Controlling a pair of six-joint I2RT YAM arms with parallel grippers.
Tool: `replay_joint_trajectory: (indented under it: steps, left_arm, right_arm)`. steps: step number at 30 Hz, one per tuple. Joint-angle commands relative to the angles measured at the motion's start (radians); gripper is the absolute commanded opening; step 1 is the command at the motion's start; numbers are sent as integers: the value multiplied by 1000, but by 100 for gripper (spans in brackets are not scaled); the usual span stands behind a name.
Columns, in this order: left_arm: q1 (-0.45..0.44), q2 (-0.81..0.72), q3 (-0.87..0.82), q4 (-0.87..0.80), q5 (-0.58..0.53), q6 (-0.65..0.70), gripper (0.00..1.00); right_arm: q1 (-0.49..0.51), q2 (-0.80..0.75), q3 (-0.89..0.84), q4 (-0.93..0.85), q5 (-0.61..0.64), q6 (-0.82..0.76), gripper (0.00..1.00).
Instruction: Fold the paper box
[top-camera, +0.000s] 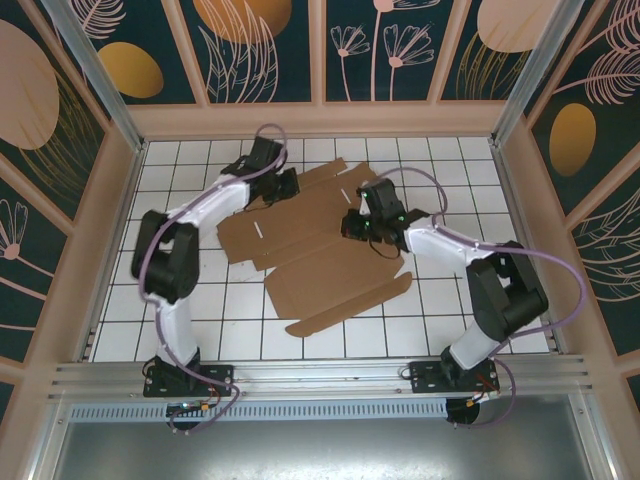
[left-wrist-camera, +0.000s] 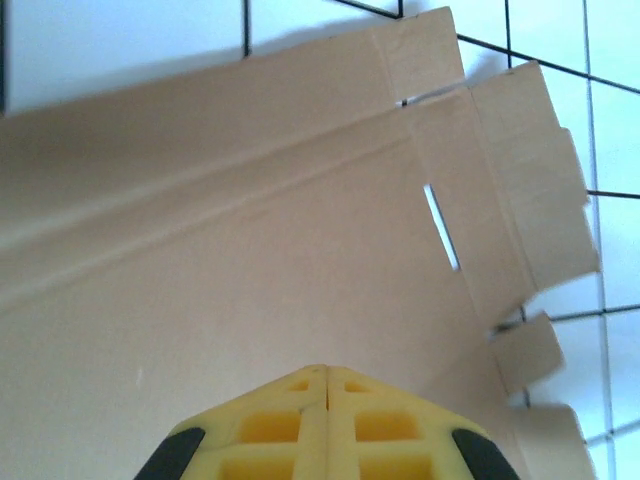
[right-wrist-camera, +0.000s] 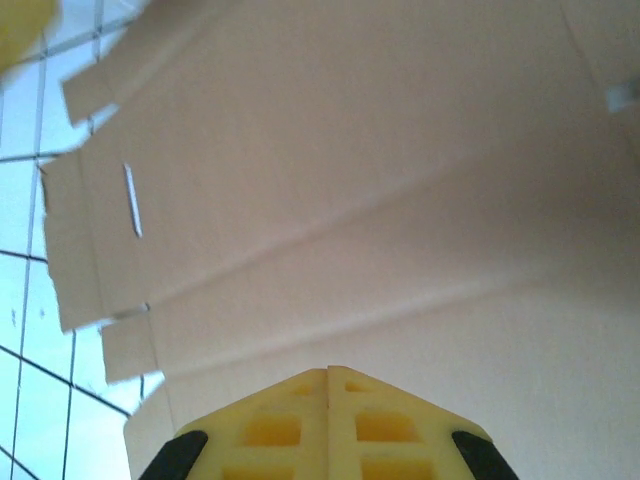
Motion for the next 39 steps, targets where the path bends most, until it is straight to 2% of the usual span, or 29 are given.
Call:
replay_joint_trajectory:
  steps: [1, 5, 8, 12, 16, 22, 26, 33, 37, 39]
  left_arm:
    - [-22, -75, -207, 120, 52, -121, 0]
    - [-103, -130, -352, 166, 52, -176, 0]
    - [-122, -120, -414, 205, 76, -216, 0]
    - [-120, -75, -395, 152, 29, -175, 0]
    - [-103, 0, -339, 105, 17, -133, 0]
    - [-42, 130, -250, 70, 41, -82, 0]
    - [-16, 200, -138, 17, 14, -42, 0]
    - [-22, 405, 212, -106, 45, 4, 0]
    - [-69, 510, 412, -186, 69, 42, 0]
    - [-93, 521, 442, -186, 88, 53, 0]
  right_arm:
    - [2, 124, 121, -38, 0, -106, 0]
    - [3, 319, 311, -87, -39, -125, 0]
    - [2, 431, 416, -106, -72, -131, 0]
    - [2, 563, 539, -181, -33, -145, 0]
    - [-32, 600, 538, -217, 32, -155, 0]
    - [-74, 527, 393, -183, 93, -155, 0]
    - [-101, 431, 262, -144, 125, -130, 0]
    - [-93, 257, 41, -98, 128, -93, 0]
    - [-56, 164, -79, -75, 102, -52, 0]
    - [-25, 122, -130, -59, 78, -22, 0]
